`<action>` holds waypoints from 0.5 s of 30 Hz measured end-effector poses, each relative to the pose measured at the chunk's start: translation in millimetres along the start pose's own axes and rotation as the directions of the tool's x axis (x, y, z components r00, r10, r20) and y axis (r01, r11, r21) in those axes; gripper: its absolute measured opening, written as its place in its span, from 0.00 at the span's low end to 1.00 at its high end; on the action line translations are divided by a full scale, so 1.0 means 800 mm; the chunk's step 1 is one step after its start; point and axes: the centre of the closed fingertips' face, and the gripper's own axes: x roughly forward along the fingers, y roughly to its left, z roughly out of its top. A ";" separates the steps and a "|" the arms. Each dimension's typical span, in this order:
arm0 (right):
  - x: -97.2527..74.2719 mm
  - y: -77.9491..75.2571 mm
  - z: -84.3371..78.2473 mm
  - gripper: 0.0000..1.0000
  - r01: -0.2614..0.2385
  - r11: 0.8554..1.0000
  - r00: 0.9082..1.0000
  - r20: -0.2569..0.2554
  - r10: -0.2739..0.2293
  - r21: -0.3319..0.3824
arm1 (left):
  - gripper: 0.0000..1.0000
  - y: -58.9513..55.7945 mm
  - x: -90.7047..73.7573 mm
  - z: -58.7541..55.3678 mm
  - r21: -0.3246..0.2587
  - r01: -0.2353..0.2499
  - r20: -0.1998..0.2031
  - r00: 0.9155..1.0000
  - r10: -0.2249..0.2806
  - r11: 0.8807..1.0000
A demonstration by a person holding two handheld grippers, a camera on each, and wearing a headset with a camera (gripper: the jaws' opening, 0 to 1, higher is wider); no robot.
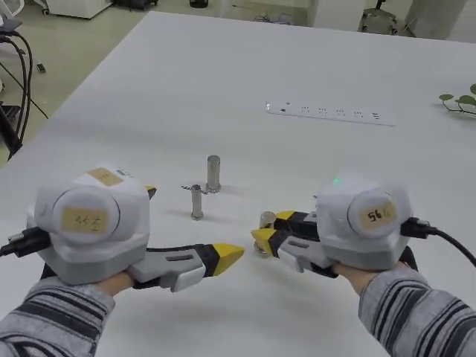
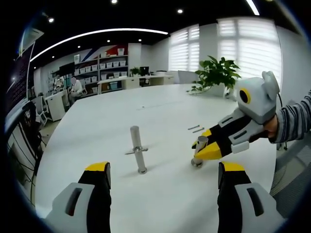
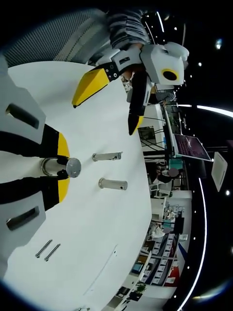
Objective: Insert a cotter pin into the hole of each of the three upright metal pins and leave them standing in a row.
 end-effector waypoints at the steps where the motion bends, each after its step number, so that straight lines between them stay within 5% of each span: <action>1: 0.000 0.001 -0.002 0.08 -0.001 1.000 1.000 -0.003 0.001 -0.001 | 0.90 0.000 0.000 0.000 0.000 0.000 0.000 1.000 0.000 1.000; 15: -0.005 0.003 -0.014 0.08 0.018 1.000 1.000 -0.020 -0.018 -0.022 | 0.90 -0.002 -0.001 0.004 0.008 0.001 0.013 1.000 -0.001 1.000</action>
